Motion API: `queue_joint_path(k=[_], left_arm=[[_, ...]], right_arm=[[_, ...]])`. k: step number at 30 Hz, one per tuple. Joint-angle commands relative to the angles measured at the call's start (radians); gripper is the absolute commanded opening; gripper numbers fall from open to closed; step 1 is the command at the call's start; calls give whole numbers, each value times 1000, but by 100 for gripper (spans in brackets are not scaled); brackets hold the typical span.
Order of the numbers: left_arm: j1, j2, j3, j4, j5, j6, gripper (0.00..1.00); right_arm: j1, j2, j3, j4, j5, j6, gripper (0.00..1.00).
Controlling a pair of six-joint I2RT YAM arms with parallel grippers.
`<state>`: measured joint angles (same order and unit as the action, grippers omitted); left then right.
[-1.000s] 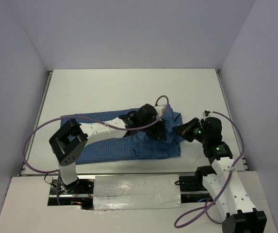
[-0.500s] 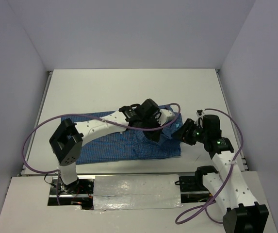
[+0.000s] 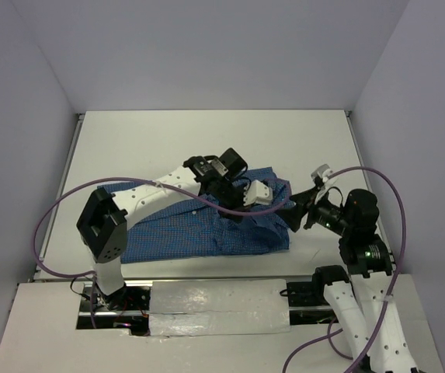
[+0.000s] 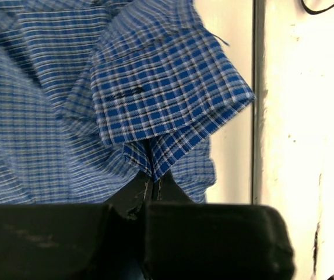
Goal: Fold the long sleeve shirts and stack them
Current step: Fold the shirt
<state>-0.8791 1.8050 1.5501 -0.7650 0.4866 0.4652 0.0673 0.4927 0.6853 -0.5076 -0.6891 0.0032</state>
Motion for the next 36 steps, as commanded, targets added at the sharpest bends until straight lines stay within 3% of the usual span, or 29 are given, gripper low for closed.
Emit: queue_joint_path(k=[1, 4, 10, 12, 15, 20, 25, 28, 33, 36], left_arm=[[58, 4, 56, -20, 113, 87, 0], [71, 13, 74, -20, 110, 118, 0], [88, 36, 96, -2, 124, 113, 0], [91, 47, 108, -11, 136, 119, 0], [94, 47, 108, -13, 142, 128, 0], [98, 45, 108, -23, 142, 171, 0], [111, 33, 94, -19, 175, 196, 0], [112, 21, 68, 12, 179, 187, 0], [114, 19, 88, -28, 191, 233, 0], [117, -2, 117, -108, 181, 303, 0]], right_arm=[[11, -55, -38, 12, -147, -356, 73], [55, -115, -102, 38, -190, -466, 76], [136, -94, -142, 81, -156, -545, 69], [254, -59, -161, 180, -25, -529, 69], [322, 18, -185, 263, 89, -534, 72], [335, 182, -158, 377, 123, -488, 70], [336, 227, -158, 423, 114, -496, 60], [342, 254, -159, 454, 74, -483, 50], [411, 302, -121, 388, 51, -482, 8], [469, 311, -46, 249, 72, -479, 1]])
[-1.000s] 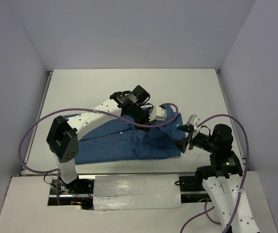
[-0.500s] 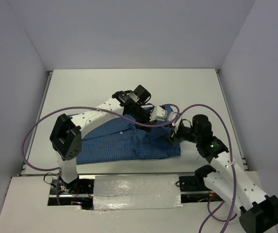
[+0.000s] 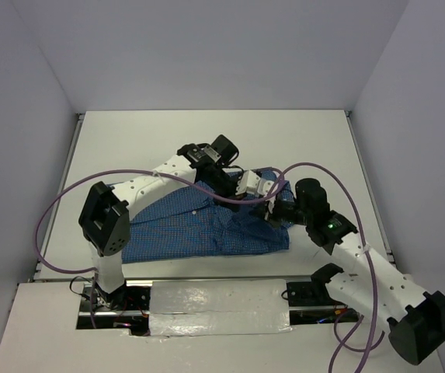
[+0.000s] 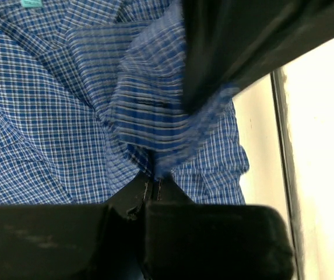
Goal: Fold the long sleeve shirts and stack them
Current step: Fold the shirt
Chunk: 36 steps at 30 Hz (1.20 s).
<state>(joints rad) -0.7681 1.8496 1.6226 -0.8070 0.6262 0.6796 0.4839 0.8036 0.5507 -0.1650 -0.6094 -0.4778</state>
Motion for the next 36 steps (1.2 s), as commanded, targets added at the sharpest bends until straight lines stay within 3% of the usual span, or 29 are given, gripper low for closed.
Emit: queue_joint_path(k=[1, 6, 10, 14, 21, 25, 28, 30, 32, 36], left_arm=[[6, -61, 55, -93, 29, 109, 0], [1, -101, 167, -299, -20, 146, 0], [-51, -150, 211, -438, -98, 161, 0], [-134, -236, 149, -482, -99, 108, 0], [-134, -319, 215, -508, -77, 26, 0], [-135, -346, 102, -359, -189, -63, 0], [-134, -307, 109, -235, -339, -123, 0], [-132, -262, 125, -201, -414, -114, 0], [-123, -236, 131, -167, -500, -92, 0], [-79, -187, 99, -40, -565, -97, 0]], right_arm=[[68, -16, 115, -122, -6, 22, 1], [140, -87, 164, -264, -73, 120, 0], [247, -122, 166, -269, -127, 234, 0], [343, -129, 153, -242, -132, 309, 0], [430, -106, 150, -134, -170, 386, 0], [432, -127, 95, -35, -132, 409, 0], [423, -130, 74, 7, -84, 398, 0], [410, -129, 58, 13, 25, 384, 0], [362, -119, 32, 60, 113, 370, 0], [240, -43, -50, 241, 115, 383, 0]])
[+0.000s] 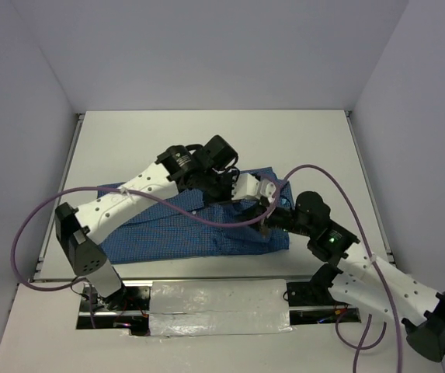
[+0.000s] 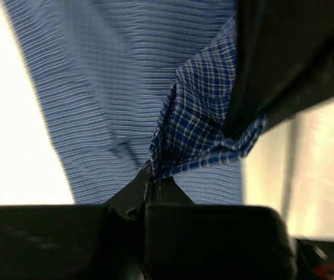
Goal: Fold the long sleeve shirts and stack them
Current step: Fold the shirt
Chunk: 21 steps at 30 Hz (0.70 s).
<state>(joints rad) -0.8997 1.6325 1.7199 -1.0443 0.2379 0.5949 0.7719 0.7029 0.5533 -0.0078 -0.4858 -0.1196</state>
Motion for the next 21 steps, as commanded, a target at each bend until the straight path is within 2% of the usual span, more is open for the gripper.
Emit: queue_joint_path(k=[1, 6, 9, 10, 11, 13, 14, 15, 17, 18, 19, 21], left_arm=[[65, 41, 3, 220, -202, -4, 0], [81, 130, 35, 331, -233, 80, 0], [99, 187, 60, 375, -268, 117, 0], [105, 210, 63, 389, -281, 123, 0], [111, 219, 66, 403, -281, 131, 0], [120, 245, 61, 437, -276, 149, 0], [122, 253, 60, 457, -278, 163, 0], [122, 266, 56, 461, -276, 169, 0], [122, 288, 58, 475, -275, 183, 0], [122, 296, 61, 477, -275, 186, 0], [122, 302, 67, 477, -275, 186, 0], [124, 322, 84, 474, -270, 181, 0]], right_arm=[[-87, 76, -62, 147, -1, 18, 0], [-158, 220, -69, 273, 84, -70, 0], [-209, 311, -30, 295, 66, -121, 8], [-241, 351, -12, 289, 59, -126, 13], [-256, 369, -4, 286, 52, -135, 25], [-282, 400, 3, 270, 20, -149, 38], [-299, 405, 4, 267, 6, -156, 51], [-306, 409, 5, 259, 3, -161, 58], [-310, 408, 4, 244, 18, -155, 62], [-312, 399, 0, 243, 27, -149, 90], [-312, 394, -4, 244, 39, -140, 99], [-313, 365, -24, 239, 82, -118, 100]])
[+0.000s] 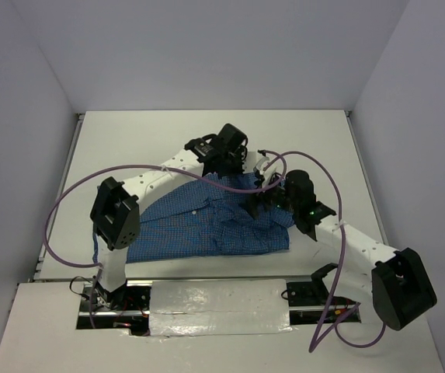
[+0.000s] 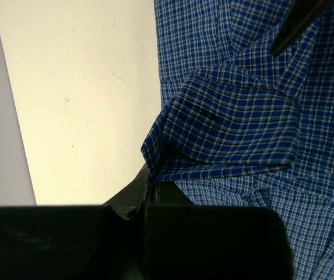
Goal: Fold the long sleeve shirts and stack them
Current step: Fold the shirt
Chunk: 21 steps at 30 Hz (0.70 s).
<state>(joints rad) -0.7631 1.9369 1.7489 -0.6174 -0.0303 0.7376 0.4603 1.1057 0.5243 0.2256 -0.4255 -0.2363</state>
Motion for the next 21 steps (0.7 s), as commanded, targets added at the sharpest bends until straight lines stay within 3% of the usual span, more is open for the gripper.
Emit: queue_joint_path(k=[1, 9, 14, 21], left_arm=[[-15, 20, 61, 44, 6, 25, 0], [-4, 62, 78, 7, 72, -67, 0], [24, 109, 129, -22, 101, -116, 0], [44, 105, 113, -13, 155, -171, 0]], right_arm=[[-2, -49, -1, 1, 39, 5, 100], [-25, -276, -81, -127, 200, 5, 100], [-48, -438, -92, -251, 169, -38, 100], [-51, -402, -28, -416, 137, -117, 100]])
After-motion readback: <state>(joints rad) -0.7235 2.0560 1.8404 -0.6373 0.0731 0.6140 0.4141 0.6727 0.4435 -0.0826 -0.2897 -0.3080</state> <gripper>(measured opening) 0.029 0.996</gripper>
